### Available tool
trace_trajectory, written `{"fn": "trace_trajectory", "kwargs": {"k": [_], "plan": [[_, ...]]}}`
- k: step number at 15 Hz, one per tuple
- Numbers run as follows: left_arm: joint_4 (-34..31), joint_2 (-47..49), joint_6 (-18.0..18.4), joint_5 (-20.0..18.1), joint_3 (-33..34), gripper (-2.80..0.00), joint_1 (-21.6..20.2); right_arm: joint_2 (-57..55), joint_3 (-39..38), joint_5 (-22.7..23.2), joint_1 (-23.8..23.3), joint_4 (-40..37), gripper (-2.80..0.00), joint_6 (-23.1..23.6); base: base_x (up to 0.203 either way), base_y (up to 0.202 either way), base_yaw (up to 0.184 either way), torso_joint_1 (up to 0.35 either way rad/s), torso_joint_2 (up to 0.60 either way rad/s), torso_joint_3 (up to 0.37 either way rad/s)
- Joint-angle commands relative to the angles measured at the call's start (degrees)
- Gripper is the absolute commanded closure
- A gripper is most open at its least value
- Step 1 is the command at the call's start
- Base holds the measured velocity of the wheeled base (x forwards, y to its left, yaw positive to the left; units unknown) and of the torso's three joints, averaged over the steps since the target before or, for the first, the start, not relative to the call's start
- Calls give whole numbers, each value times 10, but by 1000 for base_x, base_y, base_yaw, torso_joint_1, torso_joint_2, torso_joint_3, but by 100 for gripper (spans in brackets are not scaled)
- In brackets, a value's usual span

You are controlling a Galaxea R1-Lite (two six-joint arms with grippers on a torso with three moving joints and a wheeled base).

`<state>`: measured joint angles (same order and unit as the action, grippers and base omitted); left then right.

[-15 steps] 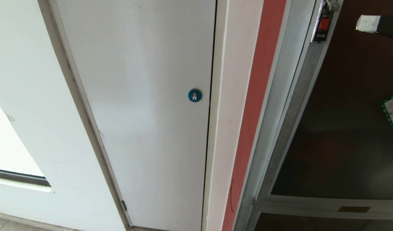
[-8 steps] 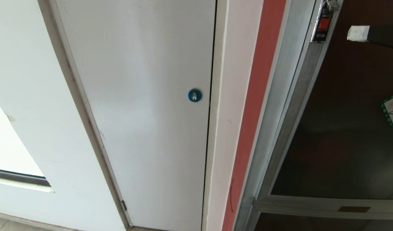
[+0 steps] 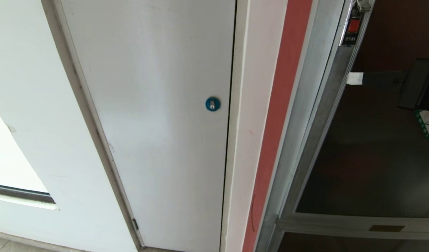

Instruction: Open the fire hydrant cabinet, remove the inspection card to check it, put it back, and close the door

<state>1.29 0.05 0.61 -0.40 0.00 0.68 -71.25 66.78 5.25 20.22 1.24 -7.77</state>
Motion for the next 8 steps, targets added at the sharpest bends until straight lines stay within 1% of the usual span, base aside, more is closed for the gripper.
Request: {"fn": "trace_trajectory", "kwargs": {"k": [1,3,8], "plan": [[0,0,0,0,7,0,0,-25,-1,-2,-2,30,0,1,0,0,0,0,0,0],[0,0,0,0,8,0,0,-40,3,-7,-4,56,0,2,0,0,0,0,0,0],[0,0,0,0,8,0,0,-62,26,-12,-14,60,0,2,0,0,0,0,0,0]]}}
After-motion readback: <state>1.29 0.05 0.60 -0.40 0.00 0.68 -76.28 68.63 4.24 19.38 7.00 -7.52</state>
